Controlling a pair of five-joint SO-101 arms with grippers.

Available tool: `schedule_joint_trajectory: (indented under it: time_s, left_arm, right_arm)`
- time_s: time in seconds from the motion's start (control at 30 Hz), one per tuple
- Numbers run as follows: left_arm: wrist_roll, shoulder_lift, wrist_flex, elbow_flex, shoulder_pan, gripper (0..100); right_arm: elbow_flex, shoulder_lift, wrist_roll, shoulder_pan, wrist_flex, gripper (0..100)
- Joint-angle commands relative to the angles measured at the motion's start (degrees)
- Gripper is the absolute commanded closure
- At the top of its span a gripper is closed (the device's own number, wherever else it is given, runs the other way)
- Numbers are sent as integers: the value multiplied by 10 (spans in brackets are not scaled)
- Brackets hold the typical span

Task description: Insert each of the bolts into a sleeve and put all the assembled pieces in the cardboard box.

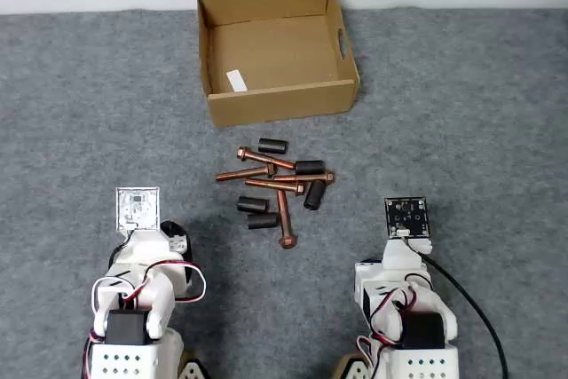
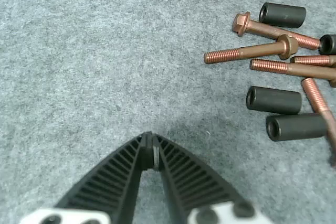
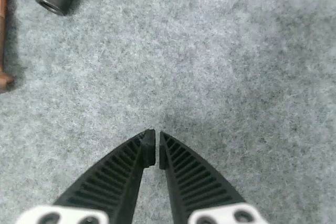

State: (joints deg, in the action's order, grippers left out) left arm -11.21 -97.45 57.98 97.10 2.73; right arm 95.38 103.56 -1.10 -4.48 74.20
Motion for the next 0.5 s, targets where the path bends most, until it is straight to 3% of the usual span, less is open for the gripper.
schedule_joint_trajectory:
  time_s: [0.0, 0.17, 0.47]
  left_arm:
    - [2, -5, 3, -3, 3, 995]
    - [2, -5, 3, -3, 3, 995]
    - [2, -5, 3, -3, 3, 995]
  right_arm:
    - [11, 2, 5, 3, 5, 989]
    - [11, 3, 5, -2, 5, 988]
    - [11, 2, 4, -85, 5, 989]
